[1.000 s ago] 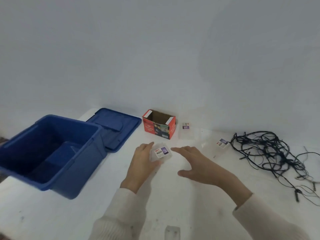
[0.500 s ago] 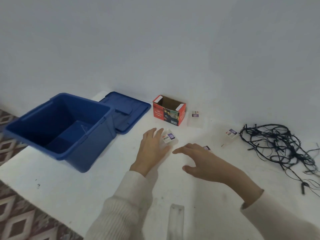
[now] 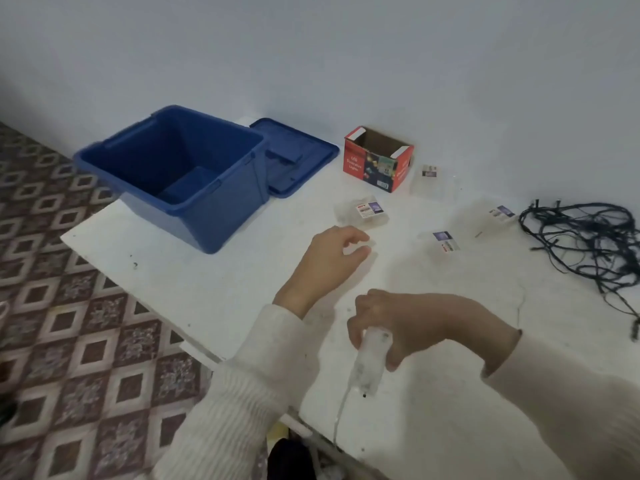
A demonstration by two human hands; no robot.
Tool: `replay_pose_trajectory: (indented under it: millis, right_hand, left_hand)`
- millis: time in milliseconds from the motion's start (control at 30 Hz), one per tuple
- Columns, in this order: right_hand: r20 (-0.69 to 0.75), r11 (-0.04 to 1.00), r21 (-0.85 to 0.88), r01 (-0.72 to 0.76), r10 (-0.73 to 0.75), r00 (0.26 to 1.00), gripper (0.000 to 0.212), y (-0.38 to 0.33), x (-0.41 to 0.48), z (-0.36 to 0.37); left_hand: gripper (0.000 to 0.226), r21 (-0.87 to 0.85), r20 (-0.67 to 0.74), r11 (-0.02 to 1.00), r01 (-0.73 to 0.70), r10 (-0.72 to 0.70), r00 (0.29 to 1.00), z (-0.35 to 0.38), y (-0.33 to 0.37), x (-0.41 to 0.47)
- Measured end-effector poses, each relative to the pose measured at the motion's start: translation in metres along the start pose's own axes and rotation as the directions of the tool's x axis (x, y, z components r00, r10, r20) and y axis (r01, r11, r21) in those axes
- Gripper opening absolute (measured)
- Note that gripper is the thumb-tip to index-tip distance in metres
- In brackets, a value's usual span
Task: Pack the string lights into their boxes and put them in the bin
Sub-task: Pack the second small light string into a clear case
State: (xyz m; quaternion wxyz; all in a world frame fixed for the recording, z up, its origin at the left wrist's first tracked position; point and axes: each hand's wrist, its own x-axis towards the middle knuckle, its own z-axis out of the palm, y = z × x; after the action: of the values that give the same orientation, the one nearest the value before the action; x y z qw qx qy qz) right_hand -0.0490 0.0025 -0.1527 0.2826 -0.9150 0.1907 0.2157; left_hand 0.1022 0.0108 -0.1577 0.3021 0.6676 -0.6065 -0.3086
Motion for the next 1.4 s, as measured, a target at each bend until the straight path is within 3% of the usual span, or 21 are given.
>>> replay_pose_trajectory:
  millis: [133,233,300,467,600,667,767,867,933,1000,1067,1100,1167,1233,1267,1333,1400]
  right_hand:
    - [0.063,0.955,0.297,0.008,-0.028,0.998,0.036,0.005,-0.019,-0.023]
    - [0.022,0.888,0.458,0.044,-0.061,0.998,0.032,0.011,-0.040,-0.042]
    - [-0.033,0.831,0.552,0.065,-0.056,0.998,0.030,0.016,-0.053,-0.052]
    - [-0.316,0.487,0.829,0.275,0.002,0.949,0.040,0.029,-0.088,-0.065]
    - [-0.532,0.264,0.845,0.465,0.325,0.782,0.063,0.032,-0.109,-0.075]
    - [-0.574,0.165,0.806,0.568,0.452,0.682,0.055,0.030,-0.117,-0.080]
    - [-0.555,-0.077,0.667,0.741,0.613,0.563,0.026,0.022,-0.132,-0.086]
    - [-0.505,-0.397,0.361,0.844,0.677,0.535,0.041,0.013,-0.147,-0.090]
    - [-0.521,-0.462,0.222,0.859,0.688,0.505,0.041,0.000,-0.154,-0.094]
    - [-0.564,-0.418,0.170,0.893,0.701,0.435,0.023,-0.014,-0.156,-0.100]
    - [-0.642,-0.249,0.181,0.951,0.703,0.306,0.021,-0.024,-0.154,-0.108]
    - [-0.676,-0.093,0.206,0.974,0.707,0.210,0.022,-0.026,-0.153,-0.111]
    - [-0.721,0.372,0.281,0.885,0.690,-0.061,0.021,-0.027,-0.154,-0.116]
    - [-0.799,0.841,0.305,0.446,0.481,-0.362,0.020,-0.020,-0.159,-0.118]
    - [-0.862,0.951,0.253,0.180,0.306,-0.405,0.019,-0.016,-0.162,-0.119]
    - [-0.954,0.975,0.104,-0.194,0.043,-0.298,0.019,-0.006,-0.168,-0.120]
    - [-0.989,0.960,0.104,-0.260,0.072,-0.132,0.023,0.000,-0.176,-0.121]
  left_hand:
    - [0.031,-0.167,0.242,0.976,0.138,-0.095,0.966,-0.015,0.014,-0.009]
    - [0.045,-0.257,0.470,0.939,0.230,-0.087,0.878,-0.026,0.035,-0.017]
    - [0.050,-0.322,0.551,0.908,0.266,-0.049,0.833,-0.033,0.050,-0.021]
    - [0.042,-0.341,0.628,0.922,0.185,0.077,0.774,-0.042,0.081,-0.022]
    - [0.037,-0.461,0.385,0.886,0.059,0.140,0.912,-0.038,0.106,-0.010]
    - [0.029,-0.510,0.207,0.859,-0.046,0.175,0.963,-0.037,0.117,0.002]
    - [0.019,-0.590,0.032,0.785,-0.188,0.256,0.966,-0.035,0.131,0.019]
    - [0.021,-0.646,-0.115,0.699,-0.307,0.308,0.944,-0.029,0.148,0.030]
    - [0.024,-0.604,-0.198,0.703,-0.375,0.324,0.925,-0.019,0.160,0.034]
    - [0.028,-0.470,-0.234,0.766,-0.438,0.370,0.899,-0.006,0.171,0.037]
    - [0.028,-0.280,-0.194,0.818,-0.502,0.463,0.865,0.005,0.180,0.037]
    - [0.023,-0.163,-0.159,0.831,-0.532,0.510,0.846,0.008,0.185,0.036]
    - [0.019,0.080,-0.084,0.816,-0.573,0.578,0.812,0.006,0.195,0.032]
    - [0.029,0.271,-0.042,0.750,-0.604,0.636,0.771,-0.003,0.206,0.026]
    - [0.033,0.346,-0.041,0.714,-0.608,0.659,0.751,-0.009,0.211,0.022]
    - [0.033,0.483,-0.036,0.639,-0.599,0.697,0.716,-0.023,0.220,0.018]
    - [0.030,0.557,-0.006,0.561,-0.612,0.740,0.673,-0.037,0.228,0.016]
